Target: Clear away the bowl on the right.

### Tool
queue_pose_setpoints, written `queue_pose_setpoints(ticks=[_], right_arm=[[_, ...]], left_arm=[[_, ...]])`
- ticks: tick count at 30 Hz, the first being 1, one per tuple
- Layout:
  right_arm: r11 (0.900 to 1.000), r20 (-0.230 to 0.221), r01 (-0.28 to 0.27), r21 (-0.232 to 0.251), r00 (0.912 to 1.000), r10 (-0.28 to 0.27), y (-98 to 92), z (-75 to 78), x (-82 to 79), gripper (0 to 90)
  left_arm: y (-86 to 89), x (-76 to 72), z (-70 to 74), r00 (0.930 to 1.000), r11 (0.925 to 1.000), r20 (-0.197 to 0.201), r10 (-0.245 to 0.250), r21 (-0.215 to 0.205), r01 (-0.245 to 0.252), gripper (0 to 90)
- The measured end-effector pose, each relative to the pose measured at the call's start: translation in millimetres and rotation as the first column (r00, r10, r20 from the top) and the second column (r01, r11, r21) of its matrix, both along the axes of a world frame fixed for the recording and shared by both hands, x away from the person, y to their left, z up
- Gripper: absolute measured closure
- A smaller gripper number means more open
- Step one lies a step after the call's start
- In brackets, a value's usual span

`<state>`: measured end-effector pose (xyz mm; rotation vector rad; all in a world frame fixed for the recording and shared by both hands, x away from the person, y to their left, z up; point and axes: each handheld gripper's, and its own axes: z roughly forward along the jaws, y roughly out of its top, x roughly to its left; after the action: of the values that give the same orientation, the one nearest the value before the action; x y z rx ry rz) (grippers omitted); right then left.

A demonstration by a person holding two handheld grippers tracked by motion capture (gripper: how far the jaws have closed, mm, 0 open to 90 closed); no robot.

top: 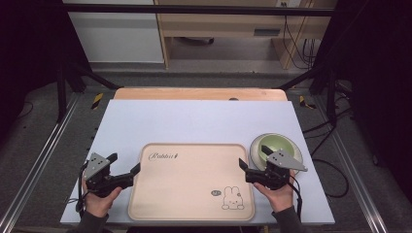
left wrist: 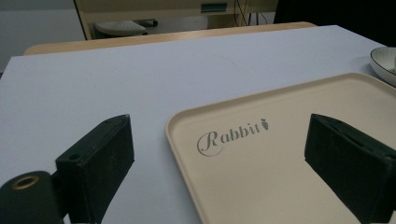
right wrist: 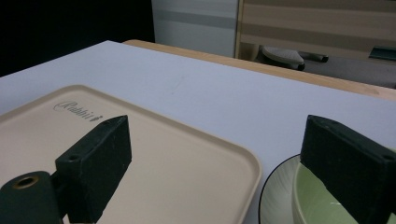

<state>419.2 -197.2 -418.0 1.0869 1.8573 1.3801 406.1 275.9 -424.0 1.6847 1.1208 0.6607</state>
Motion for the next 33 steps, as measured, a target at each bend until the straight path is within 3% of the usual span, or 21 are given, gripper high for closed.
queue_pose_setpoints(ticks=[22, 33], right_arm=[[0.999, -0.035, 0.022, -0.033, 0.9991, -0.023, -2.1, -1.8, 0.5, 11.1], [0.998, -0.051, 0.056, -0.026, 0.9971, -0.057, -9.0, 0.4, 1.3, 11.2]], left_arm=[[3.9, 2.3, -8.5, 0.9996, 0.9999, -0.028, 0.009, 0.008, -0.009, 8.7], [4.4, 2.8, -10.5, 0.9993, 0.9998, -0.033, 0.019, 0.012, -0.019, 8.7]])
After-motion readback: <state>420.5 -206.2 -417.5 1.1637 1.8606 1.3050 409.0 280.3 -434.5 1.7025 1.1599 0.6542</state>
